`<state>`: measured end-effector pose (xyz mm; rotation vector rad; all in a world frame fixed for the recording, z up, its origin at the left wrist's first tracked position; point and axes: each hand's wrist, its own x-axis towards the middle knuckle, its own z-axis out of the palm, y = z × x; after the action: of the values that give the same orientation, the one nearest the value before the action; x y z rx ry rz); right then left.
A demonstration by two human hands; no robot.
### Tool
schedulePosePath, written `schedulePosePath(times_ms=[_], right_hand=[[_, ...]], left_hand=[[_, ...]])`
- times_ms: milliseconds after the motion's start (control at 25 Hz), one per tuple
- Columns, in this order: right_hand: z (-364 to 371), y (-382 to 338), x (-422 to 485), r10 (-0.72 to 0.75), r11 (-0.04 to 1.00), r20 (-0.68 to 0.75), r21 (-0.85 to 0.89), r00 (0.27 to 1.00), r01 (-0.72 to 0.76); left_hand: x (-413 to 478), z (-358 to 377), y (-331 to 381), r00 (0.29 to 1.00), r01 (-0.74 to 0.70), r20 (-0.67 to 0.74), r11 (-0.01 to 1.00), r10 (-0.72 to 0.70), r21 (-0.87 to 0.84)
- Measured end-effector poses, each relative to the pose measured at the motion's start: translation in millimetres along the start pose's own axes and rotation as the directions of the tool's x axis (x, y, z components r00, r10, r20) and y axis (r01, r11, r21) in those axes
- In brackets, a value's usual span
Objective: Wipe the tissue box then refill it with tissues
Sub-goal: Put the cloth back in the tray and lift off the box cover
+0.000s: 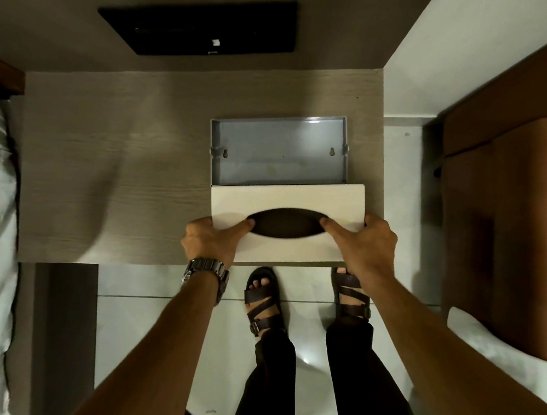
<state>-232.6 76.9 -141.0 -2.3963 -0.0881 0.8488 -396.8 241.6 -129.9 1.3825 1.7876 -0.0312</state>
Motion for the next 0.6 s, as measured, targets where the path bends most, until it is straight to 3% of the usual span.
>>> schedulePosePath(times_ms=[360,480,520,600], right_hand=[[-3.4,-2.8,-1.1,0.038,0.997,0.067,0.058,0.997,-0.042],[-10.9,-8.0,-3.3,0.051,0.997,0.109,0.048,0.993,-0.057],[-17.4,-9.3,-3.3,0.054,0.996,0.109,0.059,0.993,-0.061],[-36.1,-11.3,-5.9,0.051,0.985,0.061,0.162,0.997,-0.060]], left_hand=[[1.2,-2.3,0.3,0.999,-0.019,0.030,0.996,0.016,0.093],[-0.3,-6.7,13.7,1.000,0.010,0.019,0.973,-0.015,0.230],[-0.9,-8.3,20.4,0.999,-0.014,-0.023,0.951,0.022,0.308],[-6.7,-6.4,37.4,0.964,-0.164,-0.119,0.885,0.237,0.435]])
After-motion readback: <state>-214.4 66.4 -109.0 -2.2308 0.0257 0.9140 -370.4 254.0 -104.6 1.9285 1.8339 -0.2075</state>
